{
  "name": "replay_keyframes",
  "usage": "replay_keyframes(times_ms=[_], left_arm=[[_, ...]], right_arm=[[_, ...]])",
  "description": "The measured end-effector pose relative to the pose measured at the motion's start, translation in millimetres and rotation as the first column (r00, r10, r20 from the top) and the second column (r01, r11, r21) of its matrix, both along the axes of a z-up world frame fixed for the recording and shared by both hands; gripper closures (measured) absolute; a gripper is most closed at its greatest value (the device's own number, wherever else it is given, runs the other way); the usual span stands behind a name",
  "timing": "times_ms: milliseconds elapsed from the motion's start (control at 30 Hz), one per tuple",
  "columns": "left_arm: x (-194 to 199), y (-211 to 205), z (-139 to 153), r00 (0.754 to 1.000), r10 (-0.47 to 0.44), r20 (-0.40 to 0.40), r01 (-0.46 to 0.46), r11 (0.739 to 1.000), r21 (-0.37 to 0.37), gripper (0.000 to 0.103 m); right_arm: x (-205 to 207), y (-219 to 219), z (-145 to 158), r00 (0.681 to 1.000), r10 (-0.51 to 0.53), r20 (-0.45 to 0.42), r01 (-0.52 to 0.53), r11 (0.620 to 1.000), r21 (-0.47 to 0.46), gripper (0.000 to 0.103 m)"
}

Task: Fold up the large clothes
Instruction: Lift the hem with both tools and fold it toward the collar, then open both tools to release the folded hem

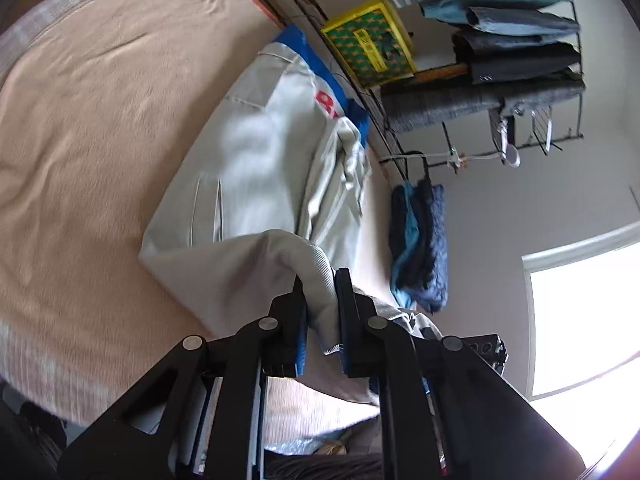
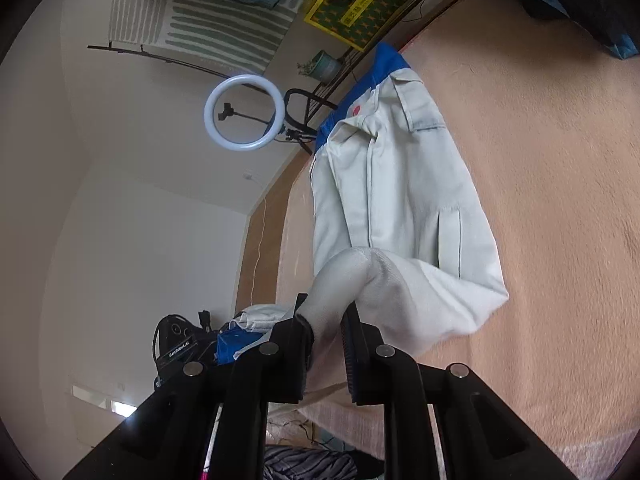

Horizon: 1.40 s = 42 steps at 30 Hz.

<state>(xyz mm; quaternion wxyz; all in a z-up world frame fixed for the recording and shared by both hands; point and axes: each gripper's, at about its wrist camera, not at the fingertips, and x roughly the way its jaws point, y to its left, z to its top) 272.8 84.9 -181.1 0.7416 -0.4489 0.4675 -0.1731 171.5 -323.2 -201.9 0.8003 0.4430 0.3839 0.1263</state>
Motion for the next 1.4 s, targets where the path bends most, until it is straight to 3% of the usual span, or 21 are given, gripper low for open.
replay_keyframes(times_ms=[233,300,400,467,600,667,733,833,900,1033,1100,1233,1333,1400], left_arm=[[38,2,-22,0.998,0.048,-0.044,-0.048,0.999,0.006,0.093],[47,3,-33,0.996,0.058,-0.074,-0.058,0.998,-0.001,0.093],[58,-2,-39,0.995,0.054,-0.082,-0.051,0.998,0.046,0.092],[64,-5,-40,0.995,0.058,-0.086,-0.052,0.996,0.068,0.092],[72,-4,-41,0.993,0.049,-0.107,-0.041,0.996,0.080,0.087],[72,-1,-40,0.993,0.048,-0.106,-0.042,0.997,0.062,0.083],[72,4,-38,0.994,0.053,-0.097,-0.048,0.997,0.053,0.076],[70,10,-30,0.996,0.064,-0.063,-0.060,0.997,0.055,0.062],[70,14,-19,0.996,0.086,-0.022,-0.084,0.991,0.102,0.057],[68,19,7,0.994,0.069,0.080,-0.082,0.981,0.176,0.056],[66,14,9,0.996,0.014,0.086,-0.033,0.973,0.227,0.056],[50,2,-1,0.996,-0.068,0.050,0.052,0.960,0.275,0.057],[29,-13,-6,0.989,-0.135,0.054,0.113,0.949,0.295,0.057],[20,-32,-9,0.977,-0.203,0.061,0.172,0.928,0.332,0.064]], right_arm=[[51,-18,-23,0.996,-0.068,-0.054,0.067,0.998,-0.017,0.090],[59,-24,-35,0.993,-0.082,-0.084,0.084,0.996,0.022,0.090],[70,-25,-41,0.991,-0.075,-0.107,0.076,0.997,-0.003,0.088],[78,-24,-41,0.992,-0.063,-0.111,0.059,0.998,-0.038,0.082],[79,-37,-38,0.993,-0.070,-0.096,0.071,0.997,0.008,0.056],[76,-46,-33,0.994,-0.076,-0.075,0.079,0.996,0.033,0.049],[71,-54,-27,0.996,-0.074,-0.045,0.076,0.996,0.046,0.049],[64,-57,-19,0.997,-0.076,-0.030,0.074,0.996,-0.046,0.049],[60,-52,-17,0.998,-0.048,-0.029,0.044,0.990,-0.131,0.049],[62,-32,-18,0.999,0.026,-0.040,-0.036,0.955,-0.293,0.049],[62,-19,-19,0.997,0.070,-0.038,-0.079,0.926,-0.370,0.050],[67,-8,-25,0.992,0.117,-0.053,-0.129,0.892,-0.433,0.051],[69,-8,-28,0.993,0.109,-0.040,-0.116,0.888,-0.446,0.051],[71,-8,-30,0.993,0.116,-0.031,-0.118,0.888,-0.445,0.053]])
